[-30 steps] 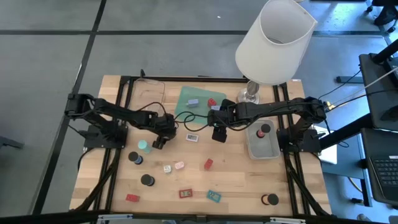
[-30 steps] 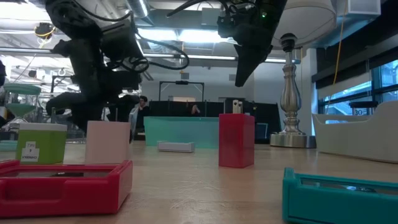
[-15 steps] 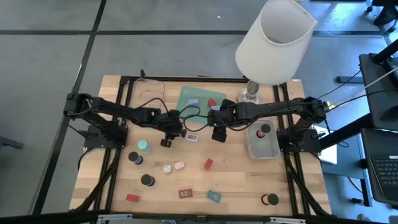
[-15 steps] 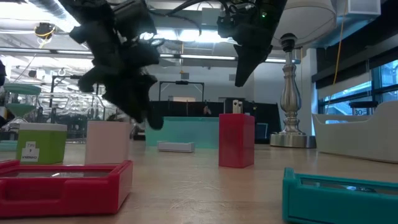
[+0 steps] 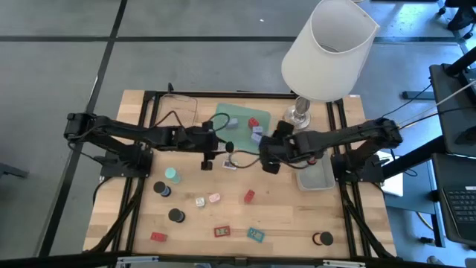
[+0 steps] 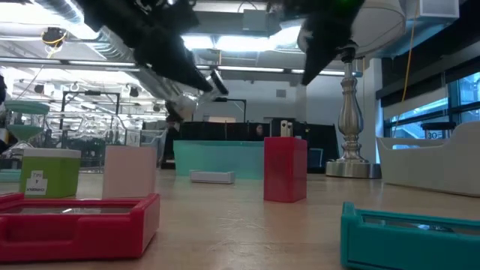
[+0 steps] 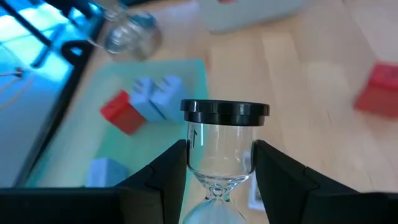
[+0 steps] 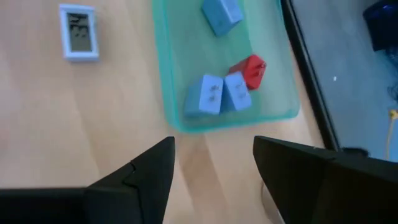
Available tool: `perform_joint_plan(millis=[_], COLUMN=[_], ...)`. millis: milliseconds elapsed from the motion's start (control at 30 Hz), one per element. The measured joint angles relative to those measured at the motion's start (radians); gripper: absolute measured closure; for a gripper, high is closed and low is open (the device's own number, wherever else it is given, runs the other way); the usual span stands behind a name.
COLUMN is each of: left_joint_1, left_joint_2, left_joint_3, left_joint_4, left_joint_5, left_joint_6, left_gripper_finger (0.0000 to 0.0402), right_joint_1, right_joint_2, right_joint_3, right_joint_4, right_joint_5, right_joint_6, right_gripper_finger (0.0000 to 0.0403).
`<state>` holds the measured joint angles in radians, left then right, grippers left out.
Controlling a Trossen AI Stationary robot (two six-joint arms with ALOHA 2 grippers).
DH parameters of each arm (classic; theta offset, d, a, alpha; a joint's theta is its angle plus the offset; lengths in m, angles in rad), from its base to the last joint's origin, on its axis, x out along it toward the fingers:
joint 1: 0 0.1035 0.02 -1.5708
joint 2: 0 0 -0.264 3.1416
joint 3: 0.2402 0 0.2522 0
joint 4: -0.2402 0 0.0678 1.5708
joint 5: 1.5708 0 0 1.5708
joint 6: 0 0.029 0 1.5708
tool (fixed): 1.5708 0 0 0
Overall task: Pick & Place Office items
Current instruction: Put the white hourglass into the gray bin
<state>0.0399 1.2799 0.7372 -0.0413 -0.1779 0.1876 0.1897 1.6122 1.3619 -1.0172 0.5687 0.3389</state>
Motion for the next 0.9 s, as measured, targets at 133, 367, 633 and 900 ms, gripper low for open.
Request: perform_joint_plan(millis=[133, 367, 633, 900], left_joint_1=[-0.001, -0.005, -0.012, -0.055], left_joint_2=[-0.029, -0.016, -0.017, -0.016], left_joint_3=[-0.053, -0.171, -0.224, -0.224], left_joint_4=[0.135, 0.603, 0.923, 1.023], left_joint_5=[-0.019, 0.008, 0.045, 0.046], left_joint_6=[-0.027, -0.034, -0.046, -0.033], left_gripper_finger=[0.0244, 0.024, 0.0244, 0.0244], right_joint_1=[0.068, 0.177, 0.164, 0.079], right_joint_2=[-0.116, -0.274, -0.272, -0.271], right_joint_3=[-0.142, -0.389, -0.583, -0.636], right_joint_4=[0.007, 0.269, 0.948, 1.409], right_joint_5=[0.022, 0.193, 0.225, -0.082], right_joint_6=[0.137, 0.305, 0.028, -0.227], right_gripper_finger=[0.0182, 0.0182, 0.0182, 0.0156])
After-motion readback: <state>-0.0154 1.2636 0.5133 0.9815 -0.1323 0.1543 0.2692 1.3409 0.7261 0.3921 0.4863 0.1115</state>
